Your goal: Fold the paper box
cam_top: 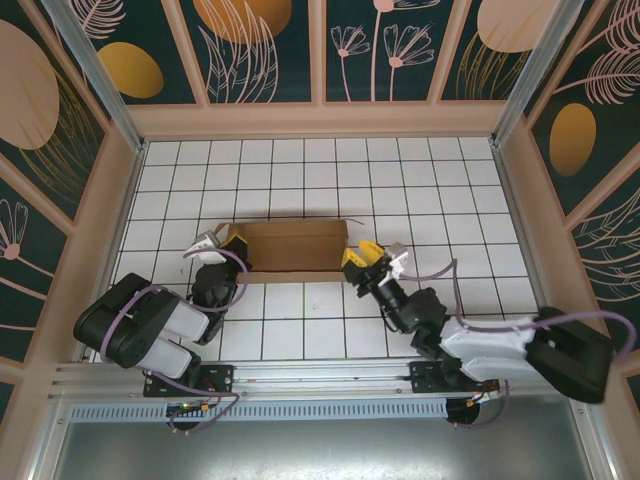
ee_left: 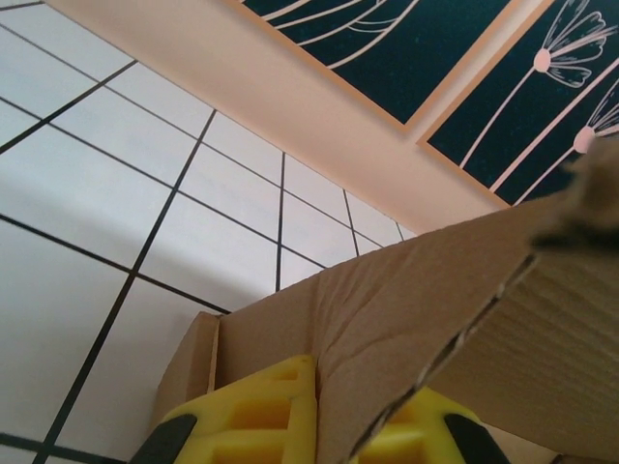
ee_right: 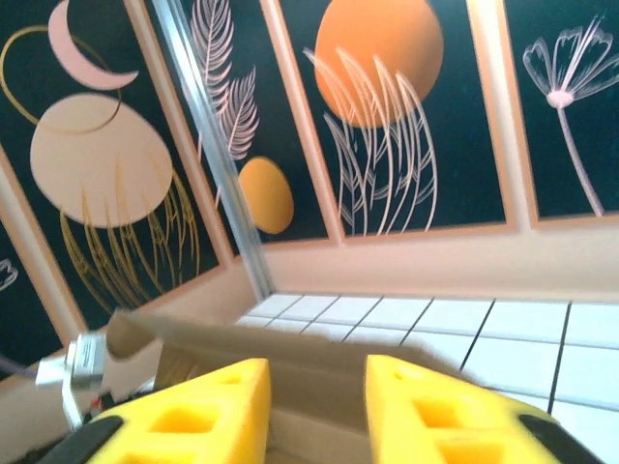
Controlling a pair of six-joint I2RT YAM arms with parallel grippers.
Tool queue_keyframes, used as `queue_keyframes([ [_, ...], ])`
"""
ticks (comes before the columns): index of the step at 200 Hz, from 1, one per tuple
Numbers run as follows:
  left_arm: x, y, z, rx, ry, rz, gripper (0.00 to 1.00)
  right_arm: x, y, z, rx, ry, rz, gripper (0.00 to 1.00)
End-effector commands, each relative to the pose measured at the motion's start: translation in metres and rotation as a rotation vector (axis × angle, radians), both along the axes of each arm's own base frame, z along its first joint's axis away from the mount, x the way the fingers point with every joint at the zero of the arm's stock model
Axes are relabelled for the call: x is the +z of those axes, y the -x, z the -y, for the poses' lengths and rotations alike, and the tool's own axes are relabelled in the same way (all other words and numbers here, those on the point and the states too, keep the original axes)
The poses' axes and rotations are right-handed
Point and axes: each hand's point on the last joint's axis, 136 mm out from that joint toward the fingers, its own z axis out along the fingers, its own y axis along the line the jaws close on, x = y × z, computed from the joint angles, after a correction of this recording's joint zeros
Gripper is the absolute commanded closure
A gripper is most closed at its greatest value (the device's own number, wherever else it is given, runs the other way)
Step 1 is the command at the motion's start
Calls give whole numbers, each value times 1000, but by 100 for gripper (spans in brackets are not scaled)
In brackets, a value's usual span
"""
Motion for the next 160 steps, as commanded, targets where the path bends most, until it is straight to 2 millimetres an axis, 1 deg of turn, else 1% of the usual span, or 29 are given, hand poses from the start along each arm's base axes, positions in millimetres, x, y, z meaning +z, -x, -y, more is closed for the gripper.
queue_keyframes([
  [1, -19, -4, 8, -41, -100, -60, 94, -4, -19, -2, 43, 100, -157, 76],
  [8, -17, -7, 10, -44, -105, -49, 94, 5, -25, -1, 44, 94, -175, 77],
  [9, -16, -7, 10, -45, -107, -48, 94, 0, -26, -1, 43, 107, -190, 77],
  [24, -12, -12, 16, -59, -120, -26, 94, 16, -38, -5, 50, 108, -231, 80],
  [36, -10, -16, 20, -68, -130, -10, 93, 25, -50, -15, 68, 129, -268, 82],
  [47, -7, -18, 23, -78, -141, 4, 93, 35, -59, -28, 87, 157, -294, 82],
  [61, -6, -21, 26, -84, -154, 11, 93, 40, -70, -40, 106, 169, -342, 82],
  [65, -5, -22, 27, -87, -157, 13, 93, 35, -76, -46, 115, 180, -375, 82],
  [73, -6, -23, 28, -87, -162, 14, 93, 34, -86, -52, 108, 187, -411, 82],
  [90, -5, -25, 30, -94, -161, 21, 93, 15, -96, -76, 168, 240, -498, 82],
  [102, -5, -26, 33, -103, -159, 23, 91, -2, -99, -90, 208, 270, -562, 82],
  [115, -5, -26, 35, -115, -145, 20, 87, -19, -100, -99, 235, 296, -609, 82],
  [127, -6, -26, 38, -126, -130, 7, 80, -34, -97, -103, 246, 313, -636, 83],
  [147, -12, -25, 37, -123, -99, -34, 61, -49, -91, -107, 253, 327, -648, 83],
  [160, -15, -24, 37, -123, -68, -60, 55, -57, -88, -107, 249, 333, -651, 84],
])
